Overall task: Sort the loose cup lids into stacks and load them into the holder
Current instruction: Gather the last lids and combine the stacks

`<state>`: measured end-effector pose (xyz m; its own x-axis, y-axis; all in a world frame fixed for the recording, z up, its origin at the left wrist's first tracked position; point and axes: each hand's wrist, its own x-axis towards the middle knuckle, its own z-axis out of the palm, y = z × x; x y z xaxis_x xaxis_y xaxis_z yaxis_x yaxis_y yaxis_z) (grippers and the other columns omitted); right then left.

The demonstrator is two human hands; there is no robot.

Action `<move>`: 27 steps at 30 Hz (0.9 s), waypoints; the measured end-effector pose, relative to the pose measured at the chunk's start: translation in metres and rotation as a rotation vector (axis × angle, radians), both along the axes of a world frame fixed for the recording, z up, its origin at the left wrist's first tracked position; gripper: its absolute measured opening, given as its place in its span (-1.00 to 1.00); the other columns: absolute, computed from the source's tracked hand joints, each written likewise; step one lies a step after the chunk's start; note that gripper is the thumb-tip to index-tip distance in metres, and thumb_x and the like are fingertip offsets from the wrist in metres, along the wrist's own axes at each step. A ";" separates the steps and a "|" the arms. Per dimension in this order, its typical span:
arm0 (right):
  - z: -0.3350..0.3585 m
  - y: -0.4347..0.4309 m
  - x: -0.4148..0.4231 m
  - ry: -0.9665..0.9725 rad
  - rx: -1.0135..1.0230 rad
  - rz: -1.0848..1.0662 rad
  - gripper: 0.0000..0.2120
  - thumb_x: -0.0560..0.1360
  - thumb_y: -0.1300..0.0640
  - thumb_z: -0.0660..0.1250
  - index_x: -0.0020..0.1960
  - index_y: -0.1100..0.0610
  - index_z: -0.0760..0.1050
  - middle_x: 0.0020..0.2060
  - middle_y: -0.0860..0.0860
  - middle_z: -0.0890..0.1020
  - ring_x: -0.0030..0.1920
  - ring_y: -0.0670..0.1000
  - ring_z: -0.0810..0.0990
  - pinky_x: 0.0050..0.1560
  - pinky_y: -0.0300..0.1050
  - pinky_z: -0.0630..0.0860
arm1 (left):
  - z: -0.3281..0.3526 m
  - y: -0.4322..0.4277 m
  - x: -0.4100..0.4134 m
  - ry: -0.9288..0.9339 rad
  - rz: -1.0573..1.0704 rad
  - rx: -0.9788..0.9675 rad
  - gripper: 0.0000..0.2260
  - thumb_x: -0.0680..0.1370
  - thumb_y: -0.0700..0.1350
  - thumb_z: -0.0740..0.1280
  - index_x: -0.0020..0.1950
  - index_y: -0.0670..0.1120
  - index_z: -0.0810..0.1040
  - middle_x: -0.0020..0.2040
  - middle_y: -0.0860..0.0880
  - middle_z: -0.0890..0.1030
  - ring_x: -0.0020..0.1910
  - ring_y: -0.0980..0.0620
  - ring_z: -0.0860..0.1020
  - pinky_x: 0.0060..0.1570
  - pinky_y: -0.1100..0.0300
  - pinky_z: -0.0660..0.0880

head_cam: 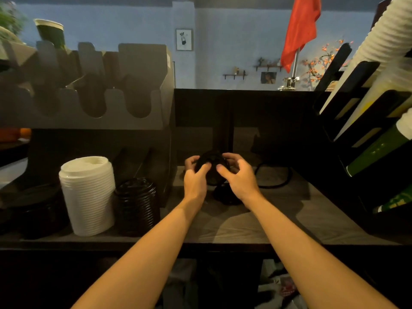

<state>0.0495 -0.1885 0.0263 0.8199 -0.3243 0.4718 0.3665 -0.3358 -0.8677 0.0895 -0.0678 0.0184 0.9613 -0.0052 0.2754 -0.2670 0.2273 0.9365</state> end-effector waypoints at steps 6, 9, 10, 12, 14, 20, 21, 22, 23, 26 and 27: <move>0.016 0.007 -0.032 -0.138 -0.166 -0.106 -0.72 0.58 0.07 0.38 0.27 -0.04 0.48 0.03 -0.30 0.55 0.04 -0.48 0.47 -0.06 -0.55 0.41 | 0.009 0.005 -0.042 -0.146 0.042 0.078 -0.63 0.64 0.01 0.35 0.40 -0.04 0.41 0.11 0.11 0.57 0.09 0.17 0.59 0.10 0.21 0.58; 0.024 0.018 -0.047 -0.174 -0.174 -0.096 -0.75 0.59 0.06 0.36 0.25 -0.08 0.46 0.03 -0.29 0.56 0.04 -0.40 0.51 -0.08 -0.50 0.45 | 0.016 0.015 -0.060 -0.196 0.078 0.079 -0.70 0.66 0.00 0.31 0.36 -0.01 0.42 0.09 0.11 0.58 0.06 0.16 0.60 -0.05 0.32 0.56; 0.026 0.024 -0.051 -0.184 -0.168 -0.090 -0.75 0.59 0.06 0.36 0.24 -0.09 0.46 0.03 -0.27 0.58 0.05 -0.36 0.54 -0.06 -0.47 0.47 | 0.019 0.020 -0.066 -0.200 0.087 0.076 -0.72 0.66 0.00 0.30 0.35 0.01 0.42 0.10 0.10 0.58 0.07 0.14 0.60 -0.06 0.33 0.56; 0.030 0.036 -0.058 -0.195 -0.134 -0.076 -0.76 0.59 0.06 0.35 0.25 -0.06 0.47 0.03 -0.25 0.59 0.04 -0.34 0.54 -0.07 -0.45 0.47 | 0.022 0.030 -0.075 -0.200 0.105 0.070 -0.75 0.66 0.01 0.29 0.34 0.05 0.41 0.12 0.08 0.57 0.09 0.12 0.59 -0.03 0.31 0.56; 0.033 0.050 -0.065 -0.214 -0.097 -0.052 -0.76 0.60 0.07 0.34 0.26 -0.03 0.48 0.04 -0.23 0.58 0.04 -0.36 0.53 -0.09 -0.48 0.46 | 0.026 0.040 -0.087 -0.200 0.132 0.053 -0.73 0.66 0.02 0.30 0.34 0.06 0.41 0.13 0.07 0.57 0.10 0.11 0.59 0.04 0.26 0.57; 0.036 0.098 -0.082 -0.277 -0.028 -0.050 -0.78 0.61 0.04 0.32 0.25 -0.05 0.47 0.07 -0.21 0.59 0.10 -0.27 0.54 -0.01 -0.41 0.47 | 0.039 0.082 -0.117 -0.262 0.197 0.060 -0.71 0.65 -0.02 0.32 0.36 -0.01 0.43 0.08 0.17 0.54 0.05 0.24 0.53 -0.11 0.54 0.45; 0.038 0.107 -0.084 -0.280 -0.022 -0.045 -0.76 0.61 0.04 0.32 0.26 -0.05 0.46 0.08 -0.21 0.58 0.11 -0.24 0.55 0.01 -0.39 0.48 | 0.040 0.092 -0.118 -0.276 0.209 0.061 -0.72 0.65 -0.05 0.32 0.35 0.00 0.44 0.08 0.18 0.54 0.06 0.25 0.53 -0.09 0.53 0.45; 0.039 0.116 -0.086 -0.287 -0.022 -0.039 -0.75 0.61 0.03 0.33 0.27 -0.04 0.46 0.07 -0.21 0.58 0.11 -0.22 0.55 0.04 -0.37 0.49 | 0.042 0.102 -0.119 -0.286 0.222 0.064 -0.73 0.64 -0.07 0.32 0.35 0.00 0.45 0.08 0.18 0.55 0.07 0.25 0.53 -0.05 0.49 0.45; 0.040 0.125 -0.088 -0.301 -0.030 -0.030 -0.75 0.60 0.03 0.34 0.27 -0.03 0.45 0.07 -0.21 0.58 0.12 -0.21 0.56 0.06 -0.34 0.51 | 0.044 0.113 -0.120 -0.291 0.235 0.067 -0.73 0.64 -0.09 0.32 0.34 0.00 0.46 0.07 0.17 0.55 0.08 0.24 0.53 -0.01 0.44 0.46; 0.043 0.158 -0.088 -0.343 -0.114 -0.009 -0.73 0.61 0.03 0.33 0.29 0.02 0.45 0.11 -0.14 0.58 0.14 -0.15 0.56 0.13 -0.24 0.54 | 0.045 0.148 -0.121 -0.297 0.268 0.057 -0.72 0.63 -0.05 0.32 0.34 -0.02 0.49 0.09 0.11 0.60 0.11 0.15 0.57 0.11 0.23 0.52; 0.043 0.171 -0.087 -0.355 -0.155 0.001 -0.73 0.61 0.02 0.33 0.28 0.02 0.45 0.13 -0.12 0.57 0.15 -0.14 0.55 0.14 -0.19 0.56 | 0.044 0.161 -0.120 -0.297 0.281 0.046 -0.74 0.63 -0.03 0.31 0.32 -0.01 0.51 0.09 0.09 0.61 0.11 0.12 0.58 0.12 0.18 0.55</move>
<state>-0.0370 -0.0177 0.0690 0.5968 -0.2262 0.7699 0.6355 -0.4526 -0.6255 -0.0304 0.0931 0.0622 0.8062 0.2271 0.5463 -0.5726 0.0670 0.8171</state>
